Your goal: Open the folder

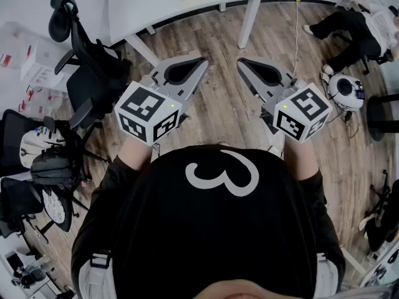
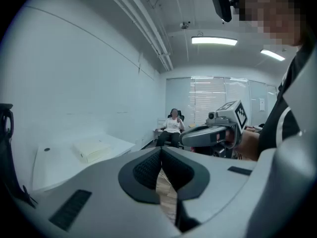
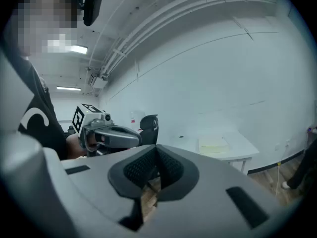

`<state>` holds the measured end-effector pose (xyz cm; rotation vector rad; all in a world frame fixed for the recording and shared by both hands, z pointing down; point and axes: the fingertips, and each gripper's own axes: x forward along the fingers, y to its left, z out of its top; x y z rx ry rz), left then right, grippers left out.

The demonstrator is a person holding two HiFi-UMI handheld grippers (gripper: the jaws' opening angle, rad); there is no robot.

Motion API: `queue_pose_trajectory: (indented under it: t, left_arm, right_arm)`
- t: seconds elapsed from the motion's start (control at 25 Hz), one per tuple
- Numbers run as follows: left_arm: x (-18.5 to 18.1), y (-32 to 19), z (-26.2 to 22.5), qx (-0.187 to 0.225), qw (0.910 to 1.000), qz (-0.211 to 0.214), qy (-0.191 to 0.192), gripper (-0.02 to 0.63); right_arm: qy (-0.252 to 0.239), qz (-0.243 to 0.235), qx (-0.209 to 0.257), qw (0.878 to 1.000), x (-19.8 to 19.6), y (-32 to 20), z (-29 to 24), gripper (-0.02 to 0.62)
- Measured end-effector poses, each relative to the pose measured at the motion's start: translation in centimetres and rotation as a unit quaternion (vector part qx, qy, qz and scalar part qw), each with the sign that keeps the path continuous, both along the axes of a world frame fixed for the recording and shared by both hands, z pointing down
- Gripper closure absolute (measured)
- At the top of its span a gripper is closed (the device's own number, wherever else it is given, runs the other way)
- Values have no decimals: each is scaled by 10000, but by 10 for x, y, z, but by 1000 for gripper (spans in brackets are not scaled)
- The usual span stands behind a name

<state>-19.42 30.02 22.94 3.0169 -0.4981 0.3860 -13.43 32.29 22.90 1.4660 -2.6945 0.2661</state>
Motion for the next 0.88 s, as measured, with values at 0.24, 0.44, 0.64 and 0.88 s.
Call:
queue_pose_trajectory:
  t: [0.24, 0.44, 0.64, 0.88]
  left_arm:
    - [10, 34, -4, 182, 9998, 92, -9, 589]
    - [14, 50, -11, 192, 9998, 79, 62, 589]
    - [18, 59, -19, 209, 9996, 56, 195, 589]
    - [30, 56, -14, 214, 9996, 111, 145, 589]
  right_arm:
    - [-12, -180, 34, 9998, 2, 25, 1, 571]
    - [-68, -431, 23, 9990, 1, 41, 0, 572]
    - [31, -575, -82, 9983, -1, 51, 2, 571]
    - [-90, -544, -127, 9984, 12, 52, 11, 571]
